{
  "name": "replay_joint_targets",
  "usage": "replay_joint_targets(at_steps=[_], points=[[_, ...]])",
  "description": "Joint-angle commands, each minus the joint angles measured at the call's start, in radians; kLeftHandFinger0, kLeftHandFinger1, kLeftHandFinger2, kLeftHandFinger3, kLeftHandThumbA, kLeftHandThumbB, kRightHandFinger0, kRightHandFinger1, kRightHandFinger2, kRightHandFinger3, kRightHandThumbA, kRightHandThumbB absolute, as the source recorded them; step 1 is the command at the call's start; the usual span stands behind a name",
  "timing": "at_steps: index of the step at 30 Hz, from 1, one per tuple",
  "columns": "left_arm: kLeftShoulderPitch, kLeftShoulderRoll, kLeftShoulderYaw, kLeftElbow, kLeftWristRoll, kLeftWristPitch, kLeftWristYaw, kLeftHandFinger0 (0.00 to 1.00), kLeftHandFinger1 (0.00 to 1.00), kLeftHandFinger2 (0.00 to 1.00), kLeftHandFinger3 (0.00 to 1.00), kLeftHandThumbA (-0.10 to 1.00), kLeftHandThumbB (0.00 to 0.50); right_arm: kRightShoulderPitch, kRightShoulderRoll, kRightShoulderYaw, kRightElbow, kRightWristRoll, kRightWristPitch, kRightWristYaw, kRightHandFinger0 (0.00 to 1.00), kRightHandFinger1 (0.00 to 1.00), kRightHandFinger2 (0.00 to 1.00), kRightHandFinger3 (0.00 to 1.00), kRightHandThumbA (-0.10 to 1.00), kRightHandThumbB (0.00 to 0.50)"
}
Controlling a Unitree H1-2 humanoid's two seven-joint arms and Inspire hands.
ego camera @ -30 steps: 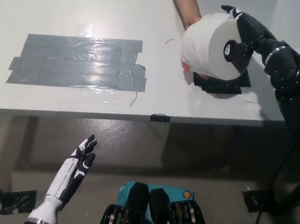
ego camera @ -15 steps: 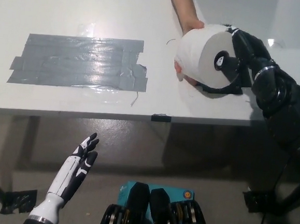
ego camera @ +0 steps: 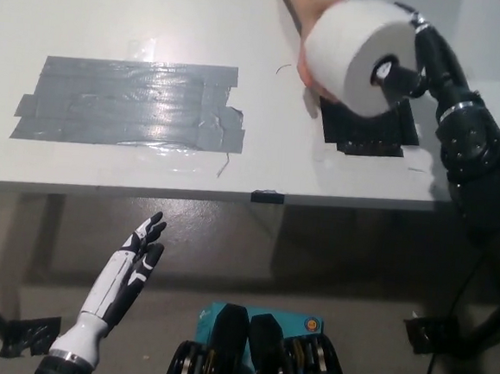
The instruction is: A person hands over a roll of toilet paper to the robot , and the robot inserts its right thumb into the hole in the centre to grab the roll, and then places it on the balck area on the desk.
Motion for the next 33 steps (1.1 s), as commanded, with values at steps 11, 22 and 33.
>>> replay_joint_targets(at_steps=[11,22,33], points=[[-0.019,0.007,0.018,-0.021,-0.019,0.003,0.000,1.00,1.00,1.00,1.00,1.00,0.131,-0.042,-0.056,-0.031,-0.293,0.052,0.019,0.081,0.27,0.74,1.00,1.00,-0.10,0.145],[-0.018,0.014,0.011,-0.015,-0.013,-0.002,-0.007,1.00,1.00,1.00,1.00,1.00,0.126,-0.084,-0.171,0.102,-0.222,-0.048,-0.009,0.151,0.33,0.60,0.86,0.83,-0.10,0.176],[-0.020,0.013,0.006,-0.014,-0.001,0.003,-0.006,1.00,1.00,1.00,1.00,1.00,0.138,-0.164,-0.259,0.256,-0.166,-0.141,0.079,0.323,0.10,0.59,0.93,0.91,-0.10,0.183]])
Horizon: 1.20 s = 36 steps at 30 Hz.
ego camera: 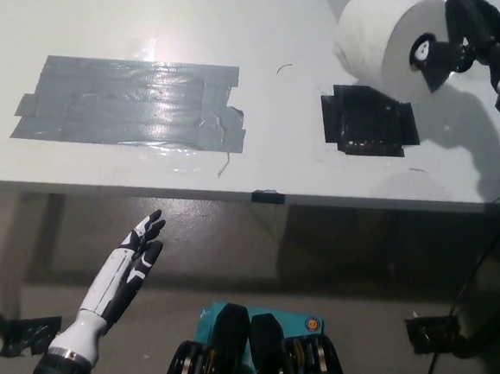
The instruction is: A person hands over a roll of toilet paper to the robot , and the robot inserts its right thumb into the hole in the centre to grab the roll, and then places it on the balck area on the desk.
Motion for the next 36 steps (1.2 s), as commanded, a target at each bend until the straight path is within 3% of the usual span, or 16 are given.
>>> replay_joint_targets(at_steps=[1,4,5,6,7,8,10,13,16,21,25,28,33,34,35,36], points=[[-0.013,0.013,0.002,-0.016,-0.002,0.001,-0.005,1.00,1.00,1.00,1.00,1.00,0.140,-0.133,-0.044,0.039,0.034,-0.064,-0.003,0.061,0.08,0.55,0.90,0.88,-0.10,0.193],[-0.011,0.015,0.001,-0.015,0.003,-0.006,-0.002,1.00,1.00,1.00,1.00,1.00,0.137,-0.152,-0.040,0.062,0.053,-0.079,0.014,0.081,0.09,0.55,0.89,0.87,-0.10,0.185],[-0.010,0.014,-0.001,-0.014,0.002,-0.008,-0.004,1.00,1.00,1.00,1.00,1.00,0.145,-0.149,-0.041,0.077,0.036,-0.096,0.033,0.093,0.16,0.64,0.96,0.92,-0.10,0.189],[-0.010,0.012,-0.002,-0.014,0.000,-0.007,-0.006,1.00,1.00,1.00,1.00,1.00,0.145,-0.147,-0.044,0.085,0.027,-0.104,0.035,0.096,0.20,0.65,0.96,0.92,-0.10,0.188],[-0.010,0.012,-0.003,-0.014,-0.001,-0.008,-0.007,1.00,1.00,1.00,1.00,1.00,0.140,-0.144,-0.046,0.091,0.021,-0.110,0.033,0.096,0.33,0.71,0.97,0.93,-0.10,0.196],[-0.009,0.012,-0.004,-0.016,-0.003,-0.009,-0.008,1.00,1.00,1.00,1.00,1.00,0.141,-0.140,-0.047,0.103,0.014,-0.122,0.025,0.096,0.37,0.70,0.96,0.93,-0.10,0.209],[-0.008,0.013,-0.003,-0.020,-0.003,-0.007,-0.008,1.00,1.00,1.00,1.00,1.00,0.142,-0.140,-0.046,0.134,0.016,-0.156,0.013,0.095,0.28,0.71,1.00,0.92,-0.10,0.209],[-0.013,0.010,-0.003,-0.017,-0.002,-0.017,-0.003,1.00,1.00,1.00,1.00,1.00,0.141,-0.144,-0.040,0.150,0.015,-0.163,0.020,0.109,0.25,0.79,1.00,0.97,-0.10,0.198],[-0.018,0.012,-0.004,-0.021,0.006,-0.011,-0.001,1.00,1.00,1.00,1.00,1.00,0.151,-0.158,-0.031,0.165,0.051,-0.170,-0.009,0.113,0.32,0.90,1.00,1.00,-0.10,0.183],[-0.025,0.015,-0.005,-0.015,0.007,-0.019,-0.003,1.00,1.00,1.00,1.00,1.00,0.152,-0.160,-0.031,0.191,0.038,-0.184,0.008,0.179,0.36,0.88,1.00,1.00,-0.10,0.204],[-0.028,0.016,-0.004,-0.014,0.003,-0.022,-0.003,1.00,1.00,1.00,1.00,1.00,0.165,-0.165,-0.026,0.201,0.057,-0.175,0.021,0.256,0.31,0.79,1.00,0.91,-0.10,0.219],[-0.029,0.014,-0.004,-0.019,0.000,-0.015,-0.005,1.00,1.00,1.00,1.00,1.00,0.164,-0.169,-0.027,0.212,0.065,-0.176,0.038,0.314,0.32,0.78,1.00,0.92,-0.10,0.214],[-0.033,0.013,-0.003,-0.021,0.002,-0.010,-0.003,1.00,1.00,1.00,1.00,1.00,0.169,-0.184,-0.030,0.233,0.068,-0.192,0.060,0.385,0.38,0.86,1.00,0.98,-0.10,0.208],[-0.035,0.014,-0.003,-0.014,0.002,-0.021,-0.001,1.00,1.00,1.00,1.00,1.00,0.163,-0.193,-0.031,0.242,0.061,-0.198,0.087,0.427,0.69,1.00,1.00,1.00,-0.01,0.332],[-0.035,0.015,-0.003,-0.011,0.003,-0.026,0.000,1.00,1.00,1.00,1.00,1.00,0.162,-0.197,-0.032,0.247,0.046,-0.206,0.124,0.458,0.99,1.00,1.00,1.00,0.01,0.285],[-0.035,0.015,-0.004,-0.013,0.004,-0.024,0.000,1.00,1.00,1.00,1.00,1.00,0.153,-0.201,-0.032,0.247,0.036,-0.205,0.145,0.481,1.00,1.00,1.00,1.00,0.18,0.321]])
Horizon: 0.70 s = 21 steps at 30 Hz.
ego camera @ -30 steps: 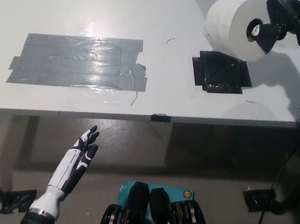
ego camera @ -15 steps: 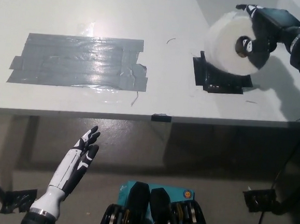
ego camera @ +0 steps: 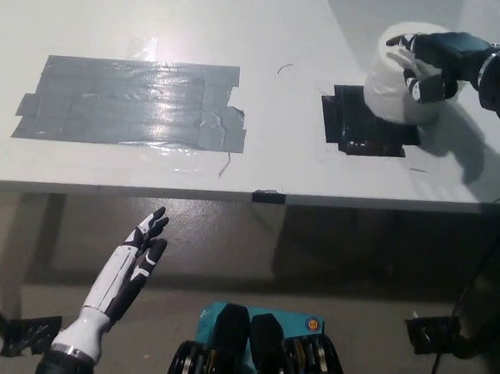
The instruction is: A person hands over a roll of toilet paper to the robot , and the robot inserts its right thumb into the hole in the centre to grab the roll, and then places it on the balck area on the desk.
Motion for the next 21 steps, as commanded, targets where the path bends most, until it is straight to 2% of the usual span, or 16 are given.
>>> replay_joint_targets(at_steps=[1,2,4,5,6,7,11,14,15,19,21], points=[[-0.020,0.014,0.004,-0.019,-0.002,-0.018,-0.001,1.00,1.00,1.00,1.00,1.00,0.152,-0.096,-0.021,0.002,-0.058,-0.012,0.113,0.181,1.00,1.00,1.00,1.00,0.32,0.358],[-0.019,0.013,0.004,-0.020,-0.005,-0.018,-0.002,1.00,1.00,1.00,1.00,1.00,0.151,-0.095,-0.021,-0.006,-0.072,0.000,0.129,0.203,1.00,1.00,1.00,1.00,0.37,0.370],[-0.020,0.015,0.002,-0.021,0.002,-0.011,-0.002,1.00,1.00,1.00,1.00,1.00,0.173,-0.091,-0.023,-0.021,-0.089,-0.018,0.132,0.139,1.00,1.00,1.00,1.00,0.64,0.471],[-0.020,0.015,0.002,-0.021,0.001,-0.008,-0.004,1.00,1.00,1.00,1.00,1.00,0.175,-0.085,-0.027,-0.026,-0.102,-0.028,0.119,0.103,1.00,1.00,1.00,1.00,0.66,0.492],[-0.020,0.016,0.002,-0.022,0.001,-0.003,-0.005,1.00,1.00,1.00,1.00,1.00,0.187,-0.081,-0.032,-0.056,-0.115,-0.006,0.108,0.071,1.00,1.00,1.00,1.00,0.74,0.480],[-0.020,0.015,0.003,-0.021,-0.001,-0.007,-0.004,1.00,1.00,1.00,1.00,1.00,0.178,-0.079,-0.039,-0.097,-0.132,0.023,0.097,0.043,1.00,1.00,1.00,1.00,0.79,0.471],[-0.029,0.018,0.002,-0.014,0.004,-0.020,0.000,1.00,1.00,1.00,1.00,1.00,0.165,-0.087,-0.050,-0.173,-0.182,0.045,0.063,0.001,1.00,1.00,1.00,1.00,0.86,0.454],[-0.034,0.019,0.003,-0.007,-0.002,-0.026,-0.002,1.00,1.00,1.00,1.00,1.00,0.165,-0.083,-0.063,-0.234,-0.263,0.073,0.056,0.007,1.00,1.00,1.00,1.00,0.87,0.451],[-0.039,0.018,0.003,-0.008,-0.003,-0.021,-0.003,1.00,1.00,1.00,1.00,1.00,0.172,-0.067,-0.071,-0.284,-0.364,0.117,0.076,0.023,1.00,1.00,1.00,1.00,0.83,0.433],[-0.040,0.011,0.011,-0.008,-0.031,-0.008,-0.011,1.00,1.00,1.00,1.00,1.00,0.208,-0.020,-0.086,-0.383,-0.616,0.170,0.154,0.065,1.00,1.00,1.00,1.00,0.90,0.428],[-0.039,0.010,0.010,-0.010,-0.038,-0.006,-0.015,1.00,1.00,1.00,1.00,1.00,0.208,0.005,-0.096,-0.416,-0.690,0.191,0.160,0.067,1.00,1.00,1.00,1.00,0.93,0.430]])
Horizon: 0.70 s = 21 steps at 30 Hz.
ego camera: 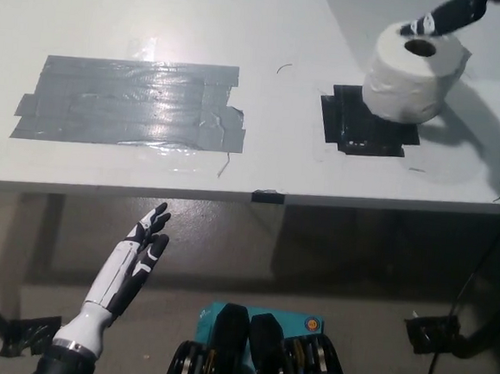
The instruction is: A person hands over a roll of toilet paper to the robot , and the robot inserts its right thumb into the hole in the centre to grab the roll, and then places it on the balck area on the desk.
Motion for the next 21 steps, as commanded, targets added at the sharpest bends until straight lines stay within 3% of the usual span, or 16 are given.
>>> replay_joint_targets(at_steps=[1,5,7,9,10,12,14,17,21], points=[[-0.029,0.009,0.011,-0.016,-0.042,-0.007,-0.019,1.00,1.00,1.00,1.00,1.00,0.180,0.014,-0.065,-0.162,-0.350,0.150,0.094,0.018,1.00,1.00,1.00,1.00,0.96,0.441],[-0.020,0.010,0.005,-0.023,-0.036,-0.003,-0.024,1.00,1.00,1.00,1.00,1.00,0.183,0.097,-0.070,-0.252,-0.535,0.231,0.139,0.022,1.00,1.00,1.00,1.00,0.97,0.421],[-0.011,0.010,0.000,-0.017,-0.023,-0.029,-0.015,1.00,1.00,1.00,1.00,1.00,0.170,0.200,-0.053,-0.328,-0.725,0.305,0.224,0.023,1.00,1.00,1.00,1.00,0.98,0.411],[-0.001,0.009,-0.005,-0.015,-0.013,-0.041,-0.010,1.00,1.00,1.00,1.00,1.00,0.169,0.302,-0.035,-0.377,-0.856,0.351,0.246,0.002,1.00,1.00,1.00,1.00,1.00,0.445],[0.006,0.005,-0.008,-0.012,-0.012,-0.043,-0.007,1.00,1.00,1.00,1.00,1.00,0.172,0.396,-0.017,-0.410,-0.952,0.405,0.252,-0.015,1.00,1.00,1.00,1.00,1.00,0.430],[0.021,-0.001,-0.012,-0.008,-0.012,-0.045,-0.006,1.00,1.00,1.00,1.00,1.00,0.173,0.545,0.021,-0.441,-1.094,0.504,0.287,-0.031,1.00,1.00,1.00,1.00,0.93,0.413],[0.034,-0.006,-0.015,-0.010,-0.012,-0.040,-0.004,1.00,1.00,1.00,1.00,1.00,0.190,0.668,0.054,-0.440,-1.175,0.535,0.283,-0.057,1.00,1.00,1.00,1.00,0.92,0.417],[0.057,-0.012,-0.020,-0.003,-0.011,-0.052,0.001,1.00,1.00,1.00,1.00,1.00,0.182,0.858,0.114,-0.432,-1.231,0.592,0.235,-0.104,1.00,1.00,1.00,1.00,0.85,0.371],[0.075,-0.013,-0.020,0.002,-0.009,-0.056,0.007,1.00,1.00,1.00,1.00,1.00,0.173,1.024,0.193,-0.403,-1.178,0.554,0.132,-0.141,1.00,1.00,1.00,1.00,0.91,0.357]])
